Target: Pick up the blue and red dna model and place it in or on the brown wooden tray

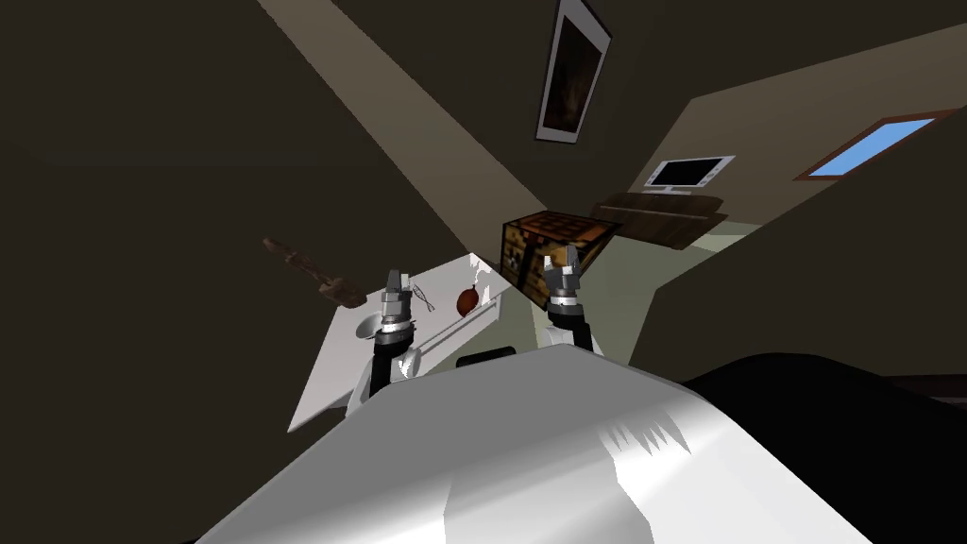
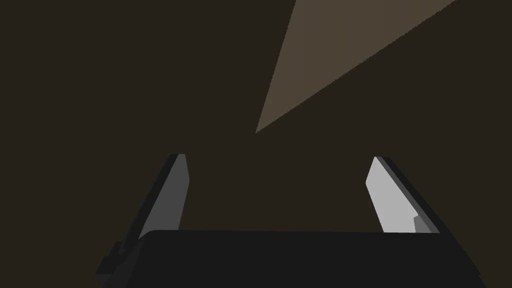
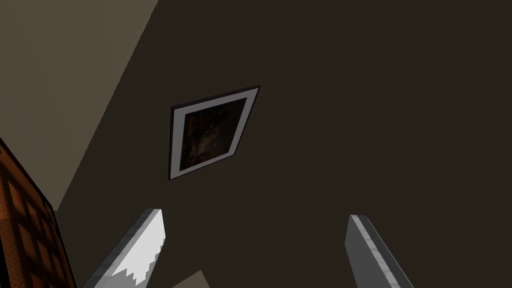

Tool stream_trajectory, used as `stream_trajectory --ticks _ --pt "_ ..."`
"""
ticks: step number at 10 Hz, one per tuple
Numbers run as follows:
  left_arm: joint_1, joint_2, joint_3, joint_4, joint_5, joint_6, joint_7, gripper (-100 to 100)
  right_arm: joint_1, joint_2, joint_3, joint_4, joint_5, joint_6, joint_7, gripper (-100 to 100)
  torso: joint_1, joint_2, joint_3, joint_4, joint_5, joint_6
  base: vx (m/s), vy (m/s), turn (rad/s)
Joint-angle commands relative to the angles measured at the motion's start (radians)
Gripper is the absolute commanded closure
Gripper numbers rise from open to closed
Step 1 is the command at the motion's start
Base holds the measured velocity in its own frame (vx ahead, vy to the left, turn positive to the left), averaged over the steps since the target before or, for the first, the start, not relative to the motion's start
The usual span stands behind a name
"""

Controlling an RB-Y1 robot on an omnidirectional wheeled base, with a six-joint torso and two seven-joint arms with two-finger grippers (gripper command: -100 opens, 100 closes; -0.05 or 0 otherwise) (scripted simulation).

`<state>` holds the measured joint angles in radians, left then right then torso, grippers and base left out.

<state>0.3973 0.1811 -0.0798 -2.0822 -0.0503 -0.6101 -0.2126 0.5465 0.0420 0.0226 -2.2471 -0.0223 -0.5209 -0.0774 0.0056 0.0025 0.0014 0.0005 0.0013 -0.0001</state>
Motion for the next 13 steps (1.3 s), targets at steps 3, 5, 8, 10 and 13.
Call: stream_trajectory --ticks 3,5,8,10,13 --pt "-0.052 0.056 -0.031 0.101 -0.063 0.004 -0.037 -100 0.0 0.0 0.0 0.0 0.0 0.0 0.0 0 0.0 -0.001 0.0 0.0 0.0 0.0 -0.031 0.079 0.009" --pt "-0.081 0.079 -0.05 0.163 -0.1 0.008 -0.06 -100 0.0 0.0 0.0 0.0 0.0 0.0 0.0 0 0.0 0.0 0.0 0.0 0.0 0.0 -0.035 0.09 0.003" --pt "-0.123 0.108 -0.07 0.261 -0.155 0.017 -0.099 -100 0.0 0.0 0.0 0.0 0.0 0.0 0.0 0 0.0 0.0 0.0 0.0 0.0 0.0 -0.033 0.083 -0.013" --pt "-0.148 0.125 -0.075 0.32 -0.19 0.027 -0.127 -100 0.0 0.0 0.0 0.0 0.0 0.0 0.0 0 0.0 -0.001 -0.001 0.0 0.0 0.0 -0.016 0.082 -0.038" --pt "-0.172 0.141 -0.072 0.401 -0.222 0.041 -0.158 -100 0.0 0.0 0.0 0.0 0.0 0.0 0.0 0 -0.003 -0.002 -0.001 0.0 -0.001 0.0 -0.007 0.038 -0.045"
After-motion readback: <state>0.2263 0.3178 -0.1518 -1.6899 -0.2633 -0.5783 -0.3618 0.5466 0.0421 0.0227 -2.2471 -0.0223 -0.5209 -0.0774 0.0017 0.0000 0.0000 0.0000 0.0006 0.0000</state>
